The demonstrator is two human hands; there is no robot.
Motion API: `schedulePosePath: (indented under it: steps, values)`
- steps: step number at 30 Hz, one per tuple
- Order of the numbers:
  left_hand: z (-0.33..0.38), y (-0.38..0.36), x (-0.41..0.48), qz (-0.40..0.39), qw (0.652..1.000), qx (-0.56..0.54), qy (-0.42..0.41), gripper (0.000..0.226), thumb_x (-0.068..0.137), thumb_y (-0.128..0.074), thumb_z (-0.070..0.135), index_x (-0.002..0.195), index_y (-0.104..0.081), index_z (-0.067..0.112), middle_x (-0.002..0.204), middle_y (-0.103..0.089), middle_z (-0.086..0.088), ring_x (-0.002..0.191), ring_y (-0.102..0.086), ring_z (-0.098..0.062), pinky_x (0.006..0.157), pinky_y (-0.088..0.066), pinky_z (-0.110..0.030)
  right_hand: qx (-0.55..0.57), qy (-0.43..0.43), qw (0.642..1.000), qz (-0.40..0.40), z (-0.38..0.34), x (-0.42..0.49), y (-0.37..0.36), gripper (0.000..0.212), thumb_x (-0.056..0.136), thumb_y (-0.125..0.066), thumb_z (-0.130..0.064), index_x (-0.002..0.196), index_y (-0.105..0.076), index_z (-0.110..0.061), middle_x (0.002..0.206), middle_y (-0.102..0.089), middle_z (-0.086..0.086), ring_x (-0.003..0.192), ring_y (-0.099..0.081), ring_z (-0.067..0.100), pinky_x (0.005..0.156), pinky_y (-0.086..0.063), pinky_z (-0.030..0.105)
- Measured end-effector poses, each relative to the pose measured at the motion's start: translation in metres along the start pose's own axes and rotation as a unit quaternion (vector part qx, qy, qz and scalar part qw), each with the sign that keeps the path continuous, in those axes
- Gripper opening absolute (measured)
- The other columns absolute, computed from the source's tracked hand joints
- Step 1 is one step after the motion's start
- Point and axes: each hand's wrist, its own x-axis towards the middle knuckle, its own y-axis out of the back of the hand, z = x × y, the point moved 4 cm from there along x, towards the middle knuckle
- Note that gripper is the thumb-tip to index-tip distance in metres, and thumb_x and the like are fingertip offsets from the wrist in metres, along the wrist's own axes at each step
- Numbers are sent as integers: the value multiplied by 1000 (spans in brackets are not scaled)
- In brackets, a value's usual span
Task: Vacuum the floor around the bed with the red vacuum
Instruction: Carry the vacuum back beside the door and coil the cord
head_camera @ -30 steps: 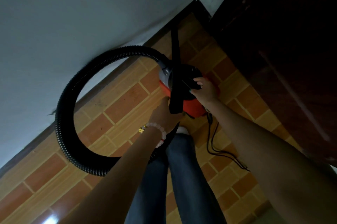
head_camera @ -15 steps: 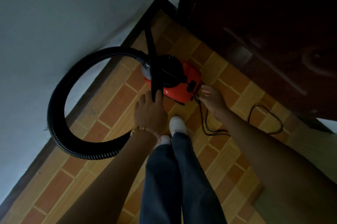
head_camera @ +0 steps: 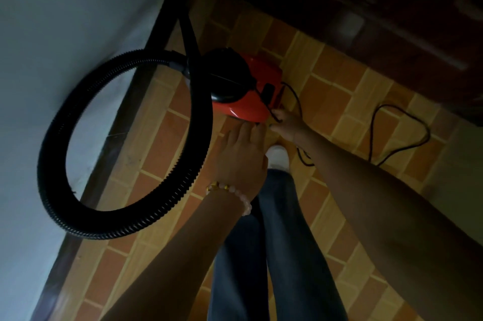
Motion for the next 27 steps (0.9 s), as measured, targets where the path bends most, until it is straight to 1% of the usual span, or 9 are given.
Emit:
schedulePosePath:
  steps: [2, 4, 6, 11, 15, 18, 23, 25, 27]
  values:
    - [0, 0, 0, -14, 1000, -15, 7, 60, 64, -73, 7, 121, -57, 4, 113, -63, -18, 100, -61, -38, 82, -51, -45, -37, 2, 999, 36, 3, -2, -2, 28, 93, -55, -21, 115, -61, -6, 115, -59, 14, 103, -56, 27, 79, -44, 30]
    - [6, 6, -3, -40, 999, -28, 17, 63, 72, -66, 8, 133, -48, 8, 126, -56, -16, 110, -55, -36, 90, -47, -44, -7, 27, 997, 75, 0, -21, 2, 28, 96, -53, -21, 103, -64, 4, 82, -57, 12, 72, -51, 20, 55, -35, 24]
    - [17, 20, -5, -44, 998, -45, 22, 68, 81, -60, 10, 144, -35, 12, 139, -45, -13, 122, -47, -34, 97, -40, -42, 96, 55, 988, 106, -11, -53, 17, 31, 97, -51, -19, 102, -64, 8, 67, -48, 9, 58, -39, 13, 45, -30, 14]
    - [67, 90, -15, 40, 993, -107, -41, 76, 72, -63, -4, 142, -39, 11, 135, -49, -17, 116, -53, -38, 93, -46, -44, 151, 103, 978, 100, -44, -159, 77, 18, 97, -51, -22, 95, -69, -19, 56, -37, -1, 53, -35, 12, 49, -31, 22]
    - [106, 151, -26, 85, 988, -93, -84, 67, 87, -61, 13, 147, -31, 18, 143, -44, -11, 130, -43, -31, 105, -40, -46, 170, 128, 973, 93, -78, -260, 125, 32, 93, -57, -23, 96, -65, 9, 55, -34, -1, 50, -34, 10, 50, -27, 20]
    - [140, 202, -35, 98, 984, -42, -143, 69, 85, -62, 12, 147, -32, 18, 142, -44, -12, 132, -41, -34, 104, -38, -53, 169, 144, 972, 83, -103, -334, 155, 20, 93, -57, -18, 96, -71, -5, 49, -37, -8, 42, -35, 2, 46, -29, 14]
    - [193, 286, -65, 97, 979, 16, -176, 50, 95, -48, 28, 142, -36, 20, 147, -36, -1, 142, -22, -20, 118, -10, -47, 223, 202, 950, 83, -138, -448, 185, 21, 94, -54, -15, 92, -75, -19, 60, -45, -4, 55, -42, 5, 51, -34, 15]
    - [210, 315, -76, 97, 976, 23, -193, 37, 96, -42, 33, 129, -49, 17, 132, -49, -2, 130, -40, -22, 114, -19, -47, 232, 221, 943, 85, -152, -481, 199, 30, 94, -54, -14, 79, -77, -27, 66, -46, 1, 60, -44, 8, 53, -36, 16]
    - [228, 348, -87, 152, 959, 3, -240, 40, 91, -34, 36, 99, -63, 10, 96, -63, -8, 93, -63, -29, 91, -46, -46, 213, 253, 941, 71, -168, -510, 213, 27, 95, -52, -13, 85, -75, -22, 65, -45, 1, 57, -43, 7, 55, -36, 17]
